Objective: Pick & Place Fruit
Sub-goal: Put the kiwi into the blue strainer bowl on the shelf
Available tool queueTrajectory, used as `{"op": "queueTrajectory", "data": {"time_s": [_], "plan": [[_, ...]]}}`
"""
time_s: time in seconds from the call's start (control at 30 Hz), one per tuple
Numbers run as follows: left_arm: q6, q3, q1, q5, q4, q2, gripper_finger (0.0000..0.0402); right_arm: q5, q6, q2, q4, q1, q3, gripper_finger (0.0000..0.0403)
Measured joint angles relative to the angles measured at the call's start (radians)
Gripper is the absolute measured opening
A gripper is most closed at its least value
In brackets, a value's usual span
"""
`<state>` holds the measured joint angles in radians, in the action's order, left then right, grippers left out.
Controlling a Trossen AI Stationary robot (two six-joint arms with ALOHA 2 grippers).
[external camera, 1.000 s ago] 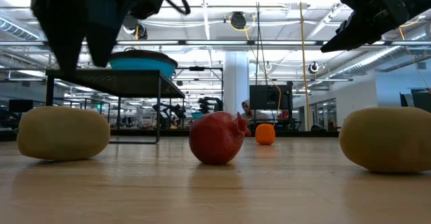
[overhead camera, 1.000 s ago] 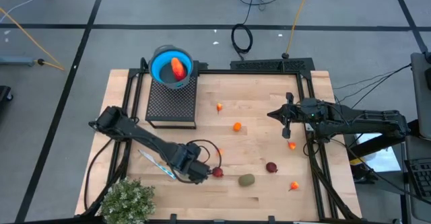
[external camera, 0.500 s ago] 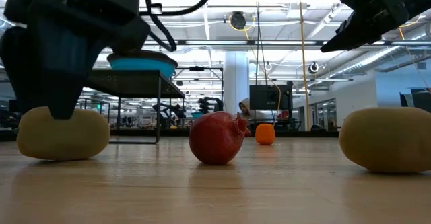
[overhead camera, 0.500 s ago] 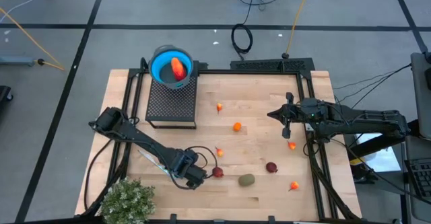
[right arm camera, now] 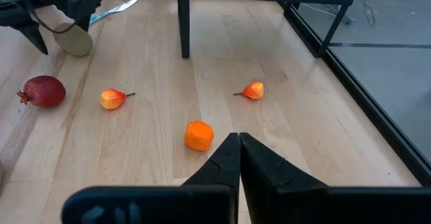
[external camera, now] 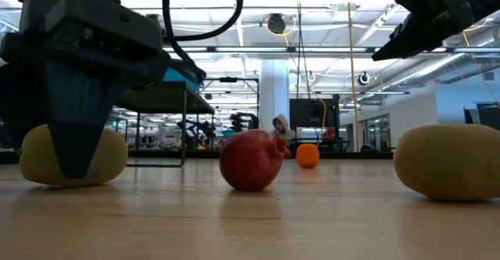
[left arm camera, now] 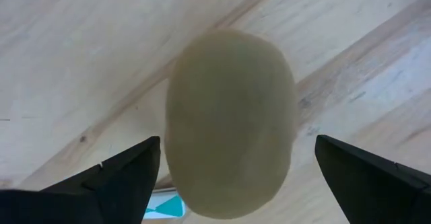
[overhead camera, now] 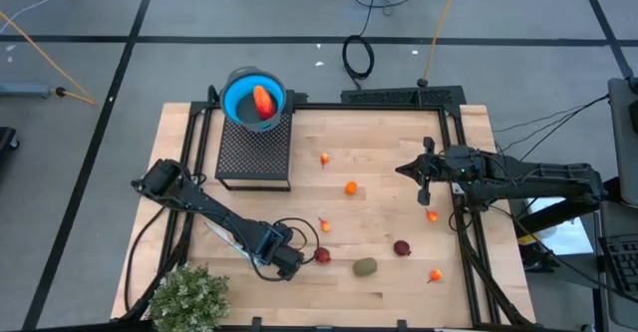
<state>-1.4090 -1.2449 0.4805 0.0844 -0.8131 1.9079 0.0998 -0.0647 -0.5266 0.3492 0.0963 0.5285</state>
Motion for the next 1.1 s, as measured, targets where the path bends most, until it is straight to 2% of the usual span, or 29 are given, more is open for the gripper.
{"op": "queueTrajectory", "data": {"time_s": [0.1,0.47,0.7,0.83,0.97,1.1], "plan": [[0.0,0.0,0.0,-0.006,-0.001,0.0,0.0352,0.0,0.0,0.0,0.0,0.0,0.0,0.0001],[-0.01,0.0,0.0,-0.007,0.0,0.0,0.0178,0.0,0.0,0.0,0.0,0.0,0.0,0.0001],[0.044,0.0,-0.001,-0.013,0.02,-0.069,0.0169,0.0,0.0,0.0,0.0,0.0,0.0,0.0001],[0.127,0.0,0.0,-0.122,0.104,-0.17,0.0188,0.0,0.0,0.0,0.0,0.0,0.0,0.0001],[0.208,0.0,-0.004,-0.327,0.231,-0.283,0.0182,0.0,0.0,0.0,0.0,0.0,0.0,0.0001],[0.359,0.0,-0.004,-0.508,0.376,-0.375,0.0168,0.0,0.0,0.0,0.0,0.0,0.0,0.0001]]}}
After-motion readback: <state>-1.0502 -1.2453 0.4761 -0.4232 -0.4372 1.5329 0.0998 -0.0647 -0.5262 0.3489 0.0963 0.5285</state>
